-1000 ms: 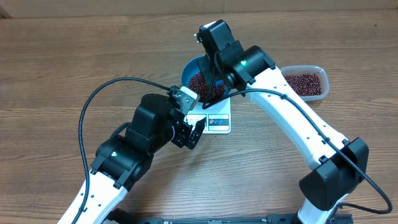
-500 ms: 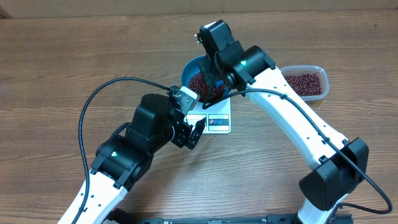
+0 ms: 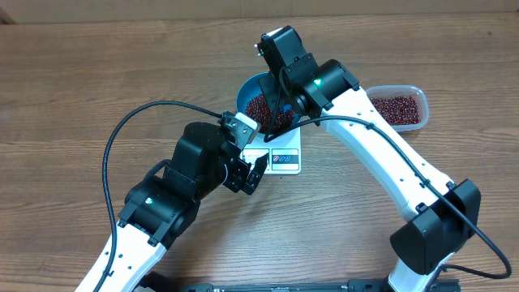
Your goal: Scoop item into bowl and weigh 150g on scale
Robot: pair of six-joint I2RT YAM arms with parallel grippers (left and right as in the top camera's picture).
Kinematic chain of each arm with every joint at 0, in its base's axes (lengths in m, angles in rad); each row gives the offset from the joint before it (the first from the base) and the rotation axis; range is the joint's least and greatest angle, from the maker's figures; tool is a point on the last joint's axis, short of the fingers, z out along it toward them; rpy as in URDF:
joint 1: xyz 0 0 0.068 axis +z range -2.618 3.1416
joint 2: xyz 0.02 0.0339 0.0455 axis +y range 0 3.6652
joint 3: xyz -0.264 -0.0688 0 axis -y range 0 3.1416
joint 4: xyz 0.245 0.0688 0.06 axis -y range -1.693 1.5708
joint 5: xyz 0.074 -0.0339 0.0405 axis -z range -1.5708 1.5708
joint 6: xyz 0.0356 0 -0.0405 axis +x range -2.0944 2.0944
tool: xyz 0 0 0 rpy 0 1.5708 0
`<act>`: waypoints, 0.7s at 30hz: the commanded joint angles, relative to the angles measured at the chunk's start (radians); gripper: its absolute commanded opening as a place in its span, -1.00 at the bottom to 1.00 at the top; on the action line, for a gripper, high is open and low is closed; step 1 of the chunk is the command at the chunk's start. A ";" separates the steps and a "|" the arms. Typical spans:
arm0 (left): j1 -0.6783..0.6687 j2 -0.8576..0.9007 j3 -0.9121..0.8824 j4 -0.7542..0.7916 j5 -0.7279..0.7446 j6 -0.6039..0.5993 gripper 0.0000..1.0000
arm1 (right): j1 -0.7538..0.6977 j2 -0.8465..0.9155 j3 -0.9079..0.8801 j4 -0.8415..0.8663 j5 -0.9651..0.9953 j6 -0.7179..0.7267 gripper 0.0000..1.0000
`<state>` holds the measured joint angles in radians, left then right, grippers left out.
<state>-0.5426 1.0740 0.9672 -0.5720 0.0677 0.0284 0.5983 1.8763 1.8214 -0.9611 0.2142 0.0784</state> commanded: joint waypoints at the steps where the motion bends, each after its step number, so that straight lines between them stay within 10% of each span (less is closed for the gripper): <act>1: 0.002 0.004 -0.005 0.000 0.000 -0.006 0.99 | 0.003 -0.047 0.040 0.005 0.014 0.004 -0.92; 21: 0.002 0.004 -0.005 0.000 0.000 -0.006 0.99 | 0.003 -0.047 0.040 -0.006 0.014 0.004 -0.93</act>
